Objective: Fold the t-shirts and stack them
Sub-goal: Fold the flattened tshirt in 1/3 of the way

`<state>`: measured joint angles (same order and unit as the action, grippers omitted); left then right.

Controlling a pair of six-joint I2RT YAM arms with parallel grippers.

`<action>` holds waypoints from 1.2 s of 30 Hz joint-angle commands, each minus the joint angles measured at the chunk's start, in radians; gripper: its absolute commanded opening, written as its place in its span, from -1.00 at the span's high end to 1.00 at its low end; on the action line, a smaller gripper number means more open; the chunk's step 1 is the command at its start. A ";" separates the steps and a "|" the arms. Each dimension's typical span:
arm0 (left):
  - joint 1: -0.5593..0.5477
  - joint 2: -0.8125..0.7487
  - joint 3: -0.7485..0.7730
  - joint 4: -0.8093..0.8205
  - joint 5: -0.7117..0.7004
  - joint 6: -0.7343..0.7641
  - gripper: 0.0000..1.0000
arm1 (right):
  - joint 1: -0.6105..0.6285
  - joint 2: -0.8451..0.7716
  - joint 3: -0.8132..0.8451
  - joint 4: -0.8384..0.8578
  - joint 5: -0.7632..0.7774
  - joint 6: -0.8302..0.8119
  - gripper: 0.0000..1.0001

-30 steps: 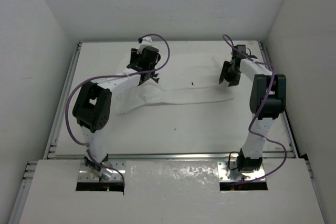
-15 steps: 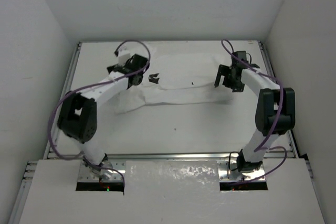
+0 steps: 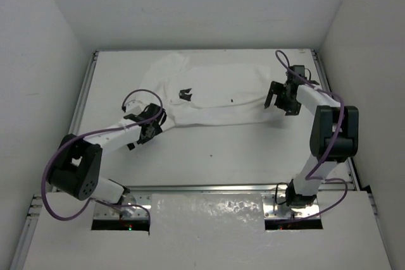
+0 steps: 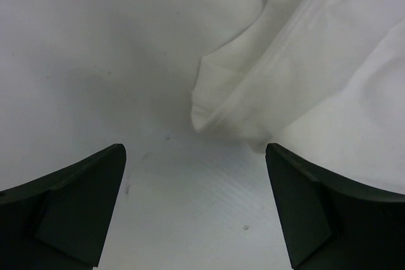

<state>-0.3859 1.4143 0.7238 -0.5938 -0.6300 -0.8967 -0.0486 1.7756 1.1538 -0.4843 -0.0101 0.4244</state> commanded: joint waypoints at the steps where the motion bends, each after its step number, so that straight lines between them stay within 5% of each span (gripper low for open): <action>1: 0.021 0.018 0.023 0.150 0.014 0.019 -0.79 | 0.001 0.030 0.012 0.024 -0.039 -0.024 -0.87; 5: 0.050 0.119 0.051 0.259 0.050 0.084 -0.43 | -0.005 0.079 0.024 0.017 -0.108 -0.045 -0.77; 8: 0.064 0.153 0.063 0.296 0.073 0.136 0.13 | -0.005 0.123 0.040 -0.005 -0.099 -0.047 -0.59; 9: 0.067 0.159 0.069 0.292 0.069 0.142 0.71 | -0.005 0.125 0.038 -0.007 -0.078 -0.039 -0.50; 12: 0.079 0.175 0.091 0.273 0.044 0.153 1.00 | -0.005 0.113 0.006 -0.016 0.007 -0.024 -0.28; 14: 0.091 0.192 0.127 0.269 0.017 0.182 1.00 | -0.007 0.120 0.001 -0.005 0.024 -0.023 0.01; 18: 0.130 0.258 0.225 0.197 -0.071 0.202 1.00 | -0.007 0.127 0.008 -0.031 0.056 -0.016 0.96; 23: 0.157 0.279 0.304 0.121 -0.316 0.179 1.00 | -0.010 0.084 -0.019 -0.048 0.206 -0.004 1.00; 33: 0.182 0.348 0.290 0.085 -0.245 0.099 1.00 | -0.010 0.067 -0.035 -0.080 0.234 -0.007 0.97; 34: 0.182 0.347 0.264 0.083 -0.232 0.084 0.70 | -0.008 0.059 -0.045 -0.079 0.234 -0.003 0.89; 36: 0.186 0.345 0.267 0.033 -0.244 0.026 0.60 | -0.008 0.042 -0.065 -0.071 0.217 -0.003 0.78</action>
<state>-0.2306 1.7710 0.9974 -0.4835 -0.8097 -0.7860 -0.0448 1.8671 1.1164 -0.5327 0.1295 0.4271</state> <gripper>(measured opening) 0.186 0.094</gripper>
